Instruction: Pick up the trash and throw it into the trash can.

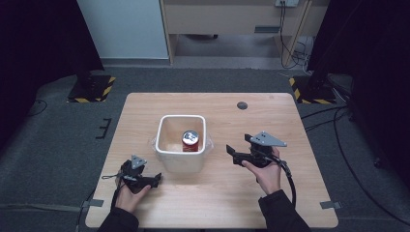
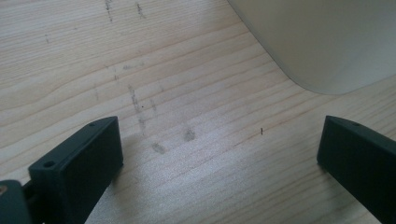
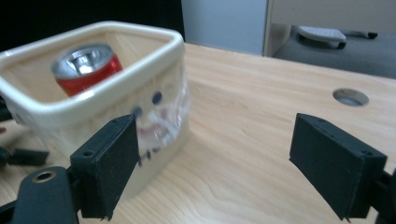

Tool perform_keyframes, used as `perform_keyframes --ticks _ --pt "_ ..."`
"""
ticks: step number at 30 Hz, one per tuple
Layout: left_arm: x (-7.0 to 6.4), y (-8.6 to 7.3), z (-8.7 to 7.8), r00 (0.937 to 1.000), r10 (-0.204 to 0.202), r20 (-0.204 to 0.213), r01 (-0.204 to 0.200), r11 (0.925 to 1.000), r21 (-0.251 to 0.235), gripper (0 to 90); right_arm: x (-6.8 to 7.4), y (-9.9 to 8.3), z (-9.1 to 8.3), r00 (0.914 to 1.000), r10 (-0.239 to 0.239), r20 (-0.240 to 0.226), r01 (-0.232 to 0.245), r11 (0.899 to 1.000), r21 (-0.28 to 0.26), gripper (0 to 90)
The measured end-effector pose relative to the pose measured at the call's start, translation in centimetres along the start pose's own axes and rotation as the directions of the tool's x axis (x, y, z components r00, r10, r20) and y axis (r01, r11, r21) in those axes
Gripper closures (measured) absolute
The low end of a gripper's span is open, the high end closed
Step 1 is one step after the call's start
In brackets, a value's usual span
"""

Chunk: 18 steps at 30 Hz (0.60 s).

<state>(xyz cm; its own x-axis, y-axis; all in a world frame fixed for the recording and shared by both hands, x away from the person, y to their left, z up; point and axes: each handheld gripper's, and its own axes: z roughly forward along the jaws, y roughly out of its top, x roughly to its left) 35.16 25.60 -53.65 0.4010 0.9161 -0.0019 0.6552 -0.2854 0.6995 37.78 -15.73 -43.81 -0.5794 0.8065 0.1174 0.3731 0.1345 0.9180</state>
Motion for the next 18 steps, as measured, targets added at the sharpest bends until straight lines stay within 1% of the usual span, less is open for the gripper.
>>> perform_keyframes --ticks 3,9,10,11,15,16,17,18 --pt "0.0 0.0 0.0 1.0000 0.000 0.000 0.000 1.0000 0.000 0.0 -0.7 -0.9 -0.5 0.9999 0.012 0.011 -0.013 1.000 0.018 15.7" --pt "0.0 0.0 0.0 1.0000 0.000 0.000 0.000 1.0000 0.000 0.0 -2.4 -2.9 -1.5 0.9984 0.026 0.051 -0.029 0.998 0.055 15.7" --pt "0.0 0.0 0.0 1.0000 0.000 0.000 0.000 1.0000 0.000 0.0 -2.7 -3.3 -1.6 0.9978 0.036 0.055 -0.039 0.998 0.057 15.7" --pt "0.0 0.0 0.0 1.0000 0.000 0.000 0.000 1.0000 0.000 0.0 -3.1 -4.0 -1.6 0.9970 0.051 0.059 -0.055 0.996 0.072 15.7" --pt "0.0 0.0 0.0 1.0000 0.000 0.000 0.000 1.0000 0.000 0.0 -3.9 -5.5 -1.3 0.9948 0.056 0.085 -0.066 0.990 0.122 15.9" --pt "0.0 0.0 0.0 1.0000 0.000 0.000 0.000 1.0000 0.000 0.0 -4.3 -6.0 -1.3 0.9933 0.054 0.103 -0.068 0.988 0.139 16.1" --pt "0.0 0.0 0.0 1.0000 0.000 0.000 0.000 1.0000 0.000 0.0 -4.6 -6.3 -1.4 0.9918 0.058 0.114 -0.074 0.986 0.149 16.3" --pt "0.0 0.0 0.0 1.0000 0.000 0.000 0.000 1.0000 0.000 0.0 -4.6 -6.3 -1.4 0.9918 0.058 0.114 -0.074 0.986 0.149 16.3"
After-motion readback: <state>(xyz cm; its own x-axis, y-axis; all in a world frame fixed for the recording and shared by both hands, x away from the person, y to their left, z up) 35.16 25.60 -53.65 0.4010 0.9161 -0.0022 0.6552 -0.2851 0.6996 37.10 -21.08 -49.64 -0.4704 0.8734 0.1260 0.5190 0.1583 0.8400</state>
